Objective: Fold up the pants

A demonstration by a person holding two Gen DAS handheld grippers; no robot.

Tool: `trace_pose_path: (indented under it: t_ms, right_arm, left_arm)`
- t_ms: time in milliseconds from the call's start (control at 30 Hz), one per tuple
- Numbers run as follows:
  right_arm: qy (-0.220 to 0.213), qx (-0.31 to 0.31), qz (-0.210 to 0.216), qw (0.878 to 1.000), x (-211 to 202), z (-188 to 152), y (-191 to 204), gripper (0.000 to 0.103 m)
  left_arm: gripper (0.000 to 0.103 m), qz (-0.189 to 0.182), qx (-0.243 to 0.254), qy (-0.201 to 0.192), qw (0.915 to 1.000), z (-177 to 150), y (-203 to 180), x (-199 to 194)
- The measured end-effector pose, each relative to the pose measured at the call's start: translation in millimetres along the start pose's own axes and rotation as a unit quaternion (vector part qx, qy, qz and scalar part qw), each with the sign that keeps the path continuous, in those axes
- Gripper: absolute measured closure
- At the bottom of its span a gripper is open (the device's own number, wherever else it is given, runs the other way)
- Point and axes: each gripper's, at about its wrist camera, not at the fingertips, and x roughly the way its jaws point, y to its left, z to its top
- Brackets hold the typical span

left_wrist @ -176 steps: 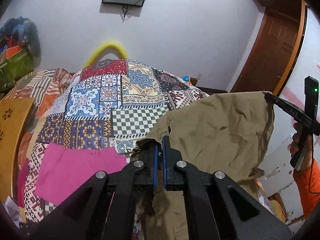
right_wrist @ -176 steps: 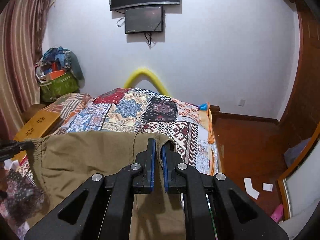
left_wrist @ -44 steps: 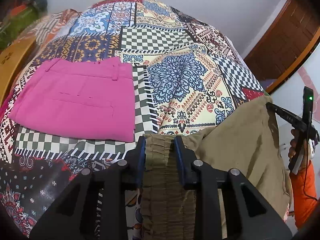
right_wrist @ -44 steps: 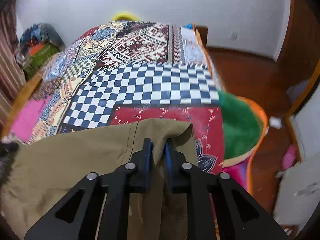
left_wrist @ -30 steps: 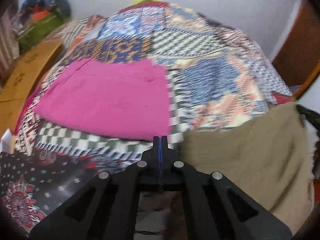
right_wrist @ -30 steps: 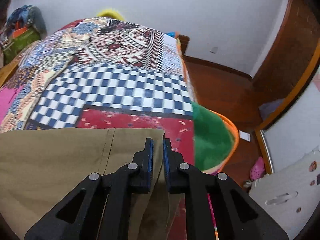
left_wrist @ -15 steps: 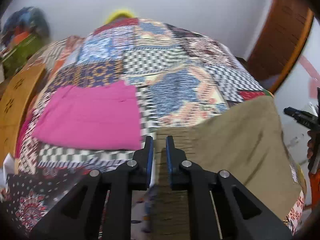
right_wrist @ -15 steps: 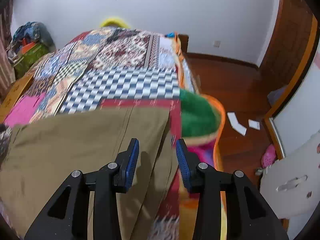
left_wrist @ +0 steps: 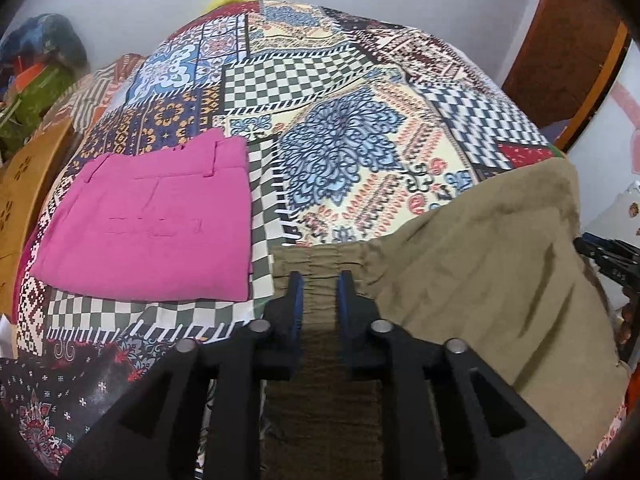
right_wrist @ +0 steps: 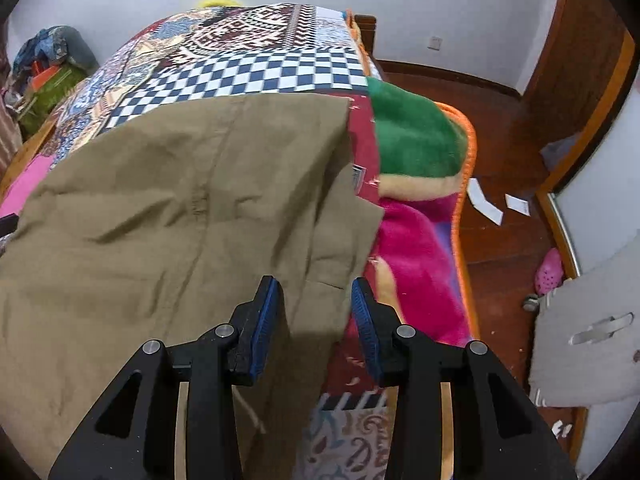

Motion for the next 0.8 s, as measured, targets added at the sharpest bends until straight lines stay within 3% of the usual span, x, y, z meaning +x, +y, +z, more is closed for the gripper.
trace_pose_path:
  t_ms: [100, 200, 433, 533, 667, 800]
  right_arm:
    - [-0.002, 0.005, -0.038, 0.999, -4.2, -1.5, -9.4, 0.07]
    - [-0.007, 0.028, -0.008, 1.0, -13.7, 2.2, -21.1, 0.073]
    - [-0.047, 0.06, 0.048, 0.996, -23.7, 43.5, -22.9, 0.073]
    - [-0.034, 0.034, 0.014, 0.999, 0.8, 56.6, -7.5, 0.073]
    - [-0.016, 0.0, -0.082, 0.997, 30.0, 55.5, -6.9, 0.072]
    - [-0.014, 0.04, -0.074, 0.996, 18.6, 50.7, -31.6, 0.073]
  left_arm:
    - [0.066, 0.002, -0.018, 0.003, 0.9998, -1.4, 9.6, 4.7]
    - [0.065, -0.01, -0.03, 0.002, 0.9995, -2.7, 14.7, 3.9]
    - [0.065, 0.036, 0.017, -0.014, 0.9991, -5.4, -2.3, -0.1]
    - [0.065, 0.032, 0.014, -0.014, 0.9993, -5.2, 0.3, 0.0]
    - [0.065, 0.021, 0.007, -0.013, 0.9997, -5.2, 3.0, 1.4]
    - [0.065, 0.023, 0.013, -0.016, 0.9995, -6.3, 1.7, 3.7]
